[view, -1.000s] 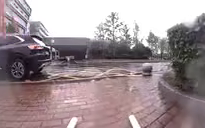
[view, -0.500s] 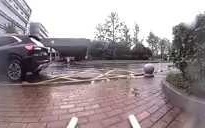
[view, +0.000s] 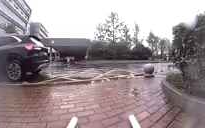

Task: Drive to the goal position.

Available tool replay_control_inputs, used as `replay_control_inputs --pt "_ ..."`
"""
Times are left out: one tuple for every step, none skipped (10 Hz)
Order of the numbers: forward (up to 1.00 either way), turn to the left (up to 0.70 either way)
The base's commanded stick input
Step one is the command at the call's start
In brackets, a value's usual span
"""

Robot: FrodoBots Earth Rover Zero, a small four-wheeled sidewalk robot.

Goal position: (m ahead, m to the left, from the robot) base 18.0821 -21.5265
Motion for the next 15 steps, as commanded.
replay_control_inputs --pt "0.45 0.00" --pt "0.45 0.00" --pt "0.45 0.00" --pt "0.45 0.00" --pt "0.45 0.00" --pt "0.45 0.00" --pt "0.45 0.00" --pt "0.45 0.00" --pt "0.45 0.00" --pt "0.45 0.00" --pt "0.45 0.00" --pt "0.39 0.00" --pt "0.32 0.00" --pt "0.00 -0.45" --pt "0.00 -0.45"
